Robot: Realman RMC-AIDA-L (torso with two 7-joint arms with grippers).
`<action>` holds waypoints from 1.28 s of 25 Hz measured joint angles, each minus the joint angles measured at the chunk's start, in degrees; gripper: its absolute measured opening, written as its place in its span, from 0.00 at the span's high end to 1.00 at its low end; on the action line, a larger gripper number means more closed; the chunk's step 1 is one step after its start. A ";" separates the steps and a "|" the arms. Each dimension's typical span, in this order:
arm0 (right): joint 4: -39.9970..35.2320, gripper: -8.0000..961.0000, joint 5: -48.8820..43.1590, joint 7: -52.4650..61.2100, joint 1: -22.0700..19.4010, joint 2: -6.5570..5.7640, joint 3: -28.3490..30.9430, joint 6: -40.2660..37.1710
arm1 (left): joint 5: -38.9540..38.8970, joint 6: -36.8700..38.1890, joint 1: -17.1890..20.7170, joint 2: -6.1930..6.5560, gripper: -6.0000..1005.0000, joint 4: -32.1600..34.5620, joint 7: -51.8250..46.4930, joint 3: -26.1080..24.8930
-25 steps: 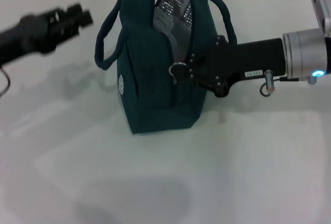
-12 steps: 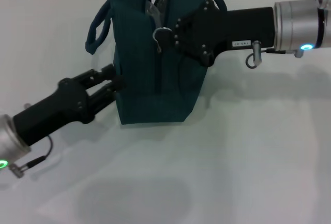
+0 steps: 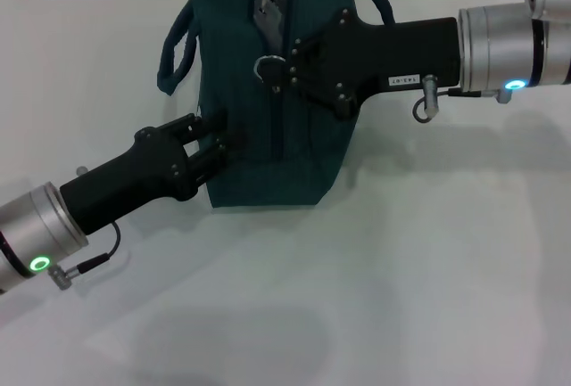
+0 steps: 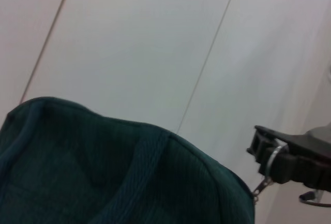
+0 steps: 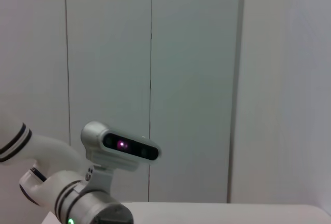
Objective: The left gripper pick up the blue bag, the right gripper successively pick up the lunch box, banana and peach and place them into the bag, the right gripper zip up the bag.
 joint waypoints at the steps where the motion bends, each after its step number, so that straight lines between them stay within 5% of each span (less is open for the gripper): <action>1: 0.00 0.97 0.00 0.00 0.00 0.00 0.00 0.00 | -0.09 -0.13 0.00 -0.02 0.59 -0.01 0.01 0.00; 10: 0.07 0.97 0.12 -0.15 0.19 0.06 -0.01 -0.12 | -0.46 -2.06 -0.12 -0.15 0.60 -0.18 0.59 -0.12; 16: 0.07 0.96 0.13 -0.19 -0.13 0.08 0.07 -0.09 | -1.49 -2.62 -0.49 -0.24 0.67 -1.72 2.64 -0.55; 18: 0.06 0.96 0.14 -0.23 -0.22 0.09 0.31 0.10 | -1.54 -3.14 -0.64 -0.25 0.87 -2.00 2.85 -0.61; 32: 0.21 0.96 5.26 -1.16 -0.81 0.08 0.48 5.35 | -1.03 -3.75 -1.54 -0.27 0.94 -5.31 8.89 -0.04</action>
